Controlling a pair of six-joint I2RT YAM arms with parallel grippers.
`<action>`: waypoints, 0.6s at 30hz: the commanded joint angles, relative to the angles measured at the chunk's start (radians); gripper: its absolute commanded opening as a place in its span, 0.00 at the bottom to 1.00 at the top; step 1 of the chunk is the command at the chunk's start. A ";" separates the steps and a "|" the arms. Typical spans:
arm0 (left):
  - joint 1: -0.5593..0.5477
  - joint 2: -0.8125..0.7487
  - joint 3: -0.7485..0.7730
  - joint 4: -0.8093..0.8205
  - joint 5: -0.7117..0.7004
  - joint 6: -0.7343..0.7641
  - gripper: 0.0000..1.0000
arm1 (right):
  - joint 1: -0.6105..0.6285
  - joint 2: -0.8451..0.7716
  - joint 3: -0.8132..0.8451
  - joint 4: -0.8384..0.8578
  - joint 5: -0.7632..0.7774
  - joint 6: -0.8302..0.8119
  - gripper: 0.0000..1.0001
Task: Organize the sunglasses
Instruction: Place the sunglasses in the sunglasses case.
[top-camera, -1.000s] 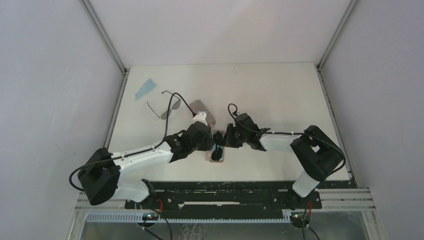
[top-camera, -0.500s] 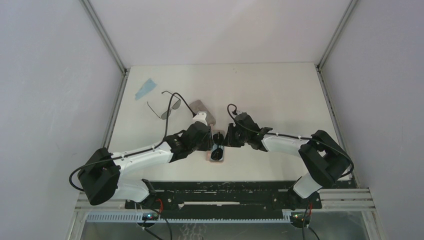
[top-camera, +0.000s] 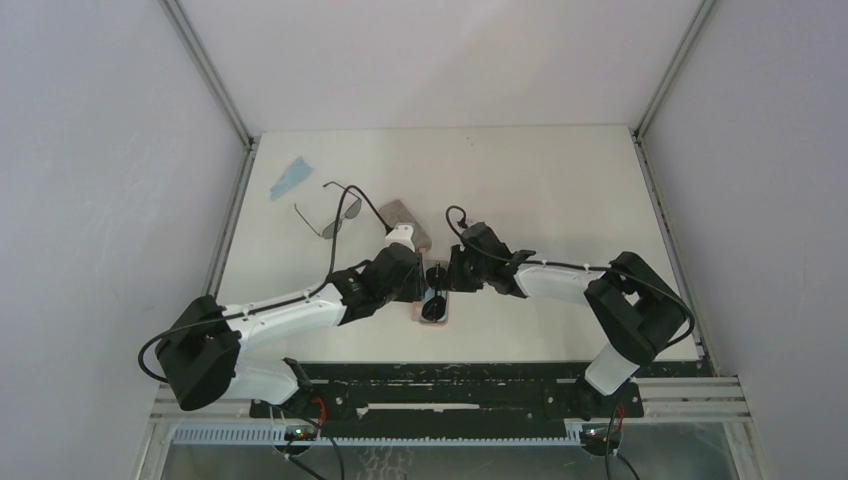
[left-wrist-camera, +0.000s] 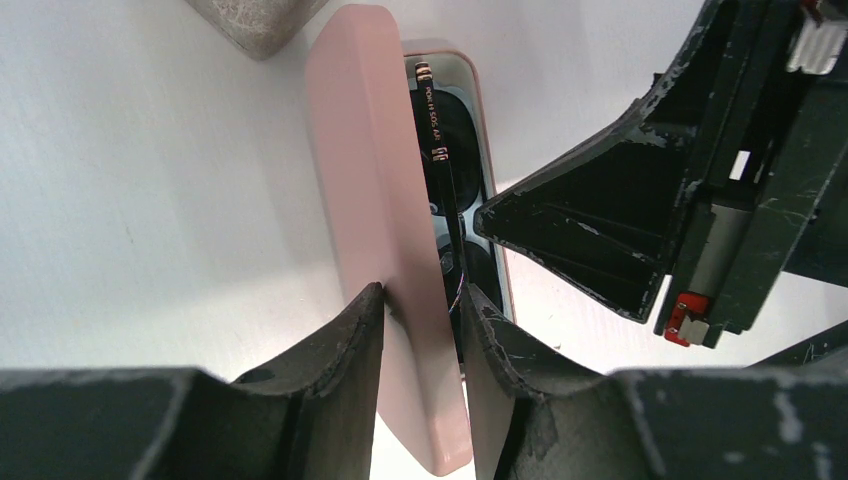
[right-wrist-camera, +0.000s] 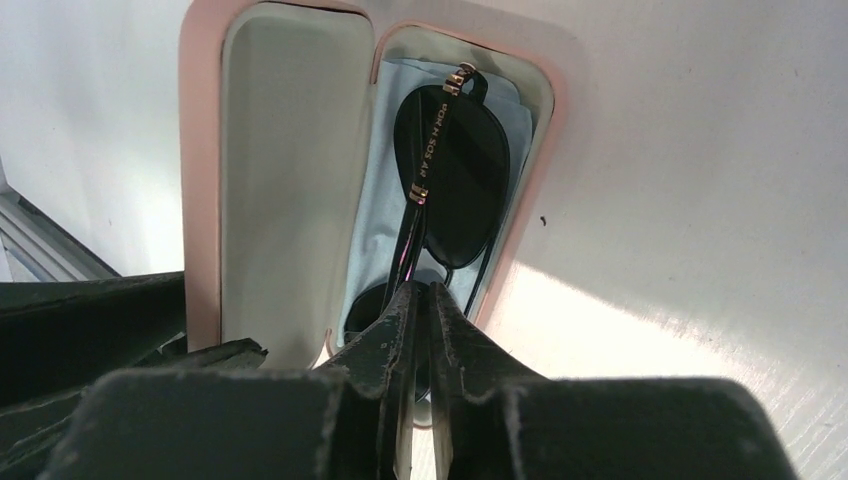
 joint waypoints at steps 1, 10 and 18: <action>0.003 -0.020 0.020 0.010 -0.005 0.036 0.38 | 0.009 0.017 0.047 -0.005 0.019 -0.022 0.06; 0.003 -0.021 0.020 0.010 -0.002 0.036 0.38 | 0.029 0.056 0.079 -0.046 0.045 -0.033 0.03; 0.003 -0.025 0.016 0.010 -0.002 0.035 0.38 | 0.044 0.094 0.114 -0.092 0.092 -0.043 0.03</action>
